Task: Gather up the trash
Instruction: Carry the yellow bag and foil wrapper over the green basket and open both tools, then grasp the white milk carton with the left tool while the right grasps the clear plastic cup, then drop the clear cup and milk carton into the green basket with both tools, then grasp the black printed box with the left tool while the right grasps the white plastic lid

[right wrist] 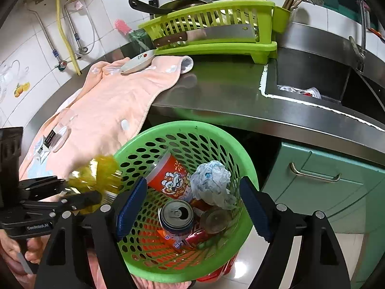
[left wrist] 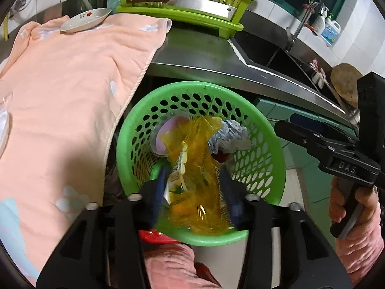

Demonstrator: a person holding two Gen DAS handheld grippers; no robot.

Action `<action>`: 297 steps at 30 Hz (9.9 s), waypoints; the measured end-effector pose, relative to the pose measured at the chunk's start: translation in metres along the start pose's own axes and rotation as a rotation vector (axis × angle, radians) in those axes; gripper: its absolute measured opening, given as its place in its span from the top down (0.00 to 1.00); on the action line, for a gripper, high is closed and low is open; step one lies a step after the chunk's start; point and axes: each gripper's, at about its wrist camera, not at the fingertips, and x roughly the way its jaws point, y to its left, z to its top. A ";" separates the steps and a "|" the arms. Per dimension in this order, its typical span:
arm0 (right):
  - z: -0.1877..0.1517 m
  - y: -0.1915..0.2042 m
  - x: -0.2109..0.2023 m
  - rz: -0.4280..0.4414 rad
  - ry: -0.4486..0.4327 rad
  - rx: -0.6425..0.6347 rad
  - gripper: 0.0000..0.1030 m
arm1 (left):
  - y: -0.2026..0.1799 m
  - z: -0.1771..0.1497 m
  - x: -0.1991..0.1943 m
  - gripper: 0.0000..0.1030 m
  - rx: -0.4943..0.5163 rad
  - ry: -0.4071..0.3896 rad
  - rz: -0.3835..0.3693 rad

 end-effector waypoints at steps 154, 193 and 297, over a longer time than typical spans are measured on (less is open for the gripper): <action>-0.013 0.037 0.041 0.068 0.116 -0.072 0.20 | 0.173 -0.014 -0.140 0.27 -0.519 -0.143 0.064; -0.030 0.023 -0.004 0.126 0.038 -0.042 0.17 | 0.039 0.007 -0.005 0.22 -0.251 0.056 -0.081; 0.056 0.398 0.207 0.329 0.200 -0.583 0.09 | 0.374 -0.054 -0.192 0.51 -0.810 -0.109 0.219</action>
